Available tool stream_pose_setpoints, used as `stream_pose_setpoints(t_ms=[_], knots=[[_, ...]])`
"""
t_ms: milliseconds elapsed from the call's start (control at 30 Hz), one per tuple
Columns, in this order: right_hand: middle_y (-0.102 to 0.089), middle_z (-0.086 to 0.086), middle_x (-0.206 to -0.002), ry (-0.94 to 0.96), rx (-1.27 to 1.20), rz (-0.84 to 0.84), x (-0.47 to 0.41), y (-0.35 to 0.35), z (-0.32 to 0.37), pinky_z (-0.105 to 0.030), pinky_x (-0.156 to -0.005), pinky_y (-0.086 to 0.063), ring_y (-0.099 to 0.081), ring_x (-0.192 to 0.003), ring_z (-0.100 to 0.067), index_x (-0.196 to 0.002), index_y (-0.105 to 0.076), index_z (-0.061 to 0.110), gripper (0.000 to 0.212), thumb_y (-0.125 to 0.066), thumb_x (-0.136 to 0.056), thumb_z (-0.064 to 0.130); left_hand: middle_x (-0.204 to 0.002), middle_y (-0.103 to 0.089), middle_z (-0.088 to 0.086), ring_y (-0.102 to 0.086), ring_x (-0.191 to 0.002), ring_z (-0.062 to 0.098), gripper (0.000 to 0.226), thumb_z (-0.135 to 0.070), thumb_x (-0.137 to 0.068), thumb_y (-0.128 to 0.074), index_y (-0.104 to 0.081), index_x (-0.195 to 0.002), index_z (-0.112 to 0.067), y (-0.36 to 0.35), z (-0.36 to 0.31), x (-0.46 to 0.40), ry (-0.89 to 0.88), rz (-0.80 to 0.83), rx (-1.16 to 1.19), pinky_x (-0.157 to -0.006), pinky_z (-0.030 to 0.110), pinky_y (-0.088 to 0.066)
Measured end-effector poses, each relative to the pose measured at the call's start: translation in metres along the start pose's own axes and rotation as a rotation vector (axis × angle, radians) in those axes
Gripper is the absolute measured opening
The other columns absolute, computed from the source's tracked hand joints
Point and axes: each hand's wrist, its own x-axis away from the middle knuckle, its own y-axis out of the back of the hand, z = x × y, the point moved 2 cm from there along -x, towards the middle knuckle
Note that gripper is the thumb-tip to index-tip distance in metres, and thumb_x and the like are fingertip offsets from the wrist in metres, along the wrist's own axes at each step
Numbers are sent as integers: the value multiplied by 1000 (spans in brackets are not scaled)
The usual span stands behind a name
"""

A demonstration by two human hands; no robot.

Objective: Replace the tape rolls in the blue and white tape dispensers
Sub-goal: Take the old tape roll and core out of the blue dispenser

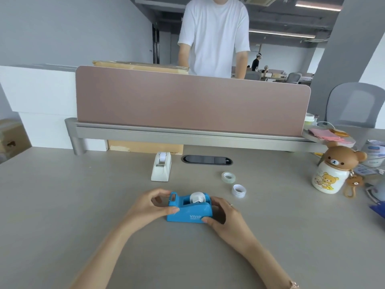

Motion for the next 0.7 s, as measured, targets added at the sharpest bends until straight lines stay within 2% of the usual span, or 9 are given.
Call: stream_pose_setpoints(t_ms=[67, 133, 333, 433, 500, 600, 700], knots=[[-57, 23, -110, -2, 0, 2, 1, 0, 0, 1, -82, -37, -55, -106, 1, -126, -52, 29, 48, -70, -82, 29, -88, -68, -27, -54, -77, -20, 37, -24, -70, -82, -59, -88, -47, 0, -3, 2, 2, -1, 9, -70, 13, -37], [-56, 24, -107, -5, -4, -1, 1, 0, -1, 1, -81, -37, -55, -105, 1, -125, -52, 29, 47, -71, -82, 29, -96, -65, -22, -52, -70, -26, 36, -22, -72, -80, -59, -90, -45, 0, -5, 3, 1, 15, 11, -70, 14, -37], [-58, 20, -113, 10, -28, 8, 0, 0, -2, -15, -95, -44, -56, -109, 0, -124, -51, 31, 44, -69, -83, 29, -97, -71, -23, -57, -81, -22, 34, -29, -68, -83, -65, -95, -41, 1, -2, 2, 10, 45, 42, -76, 15, -40], [-57, 20, -121, 6, -70, 25, 0, 2, -1, -17, -99, -44, -54, -114, 3, -128, -51, 30, 44, -64, -86, 38, -97, -72, -20, -58, -86, -20, 35, -31, -67, -83, -66, -98, -37, 1, -1, 1, 10, 62, 56, -78, 14, -40], [-54, 18, -126, -3, -104, 6, -4, 6, 6, -17, -100, -41, -51, -118, 1, -133, -48, 32, 47, -61, -88, 40, -99, -71, -25, -60, -90, -16, 39, -36, -64, -83, -67, -99, -36, 1, 0, 0, 7, 75, 61, -80, 14, -42], [-62, 18, -116, 15, -114, 19, -18, 15, 27, -17, -97, -44, -56, -112, 1, -117, -60, 33, 27, -60, -90, 34, -101, -70, -27, -62, -93, -12, 36, -27, -69, -83, -68, -100, -34, 1, 2, -1, 7, 86, 76, -82, 15, -41], [-70, 14, -98, 27, 26, 124, -33, 22, 45, -15, -89, -47, -62, -97, -2, -95, -70, 24, 10, -61, -90, 26, -103, -71, -21, -64, -96, -7, 43, -37, -61, -83, -68, -102, -33, 1, 3, -1, 7, 98, 99, -83, 16, -43]])
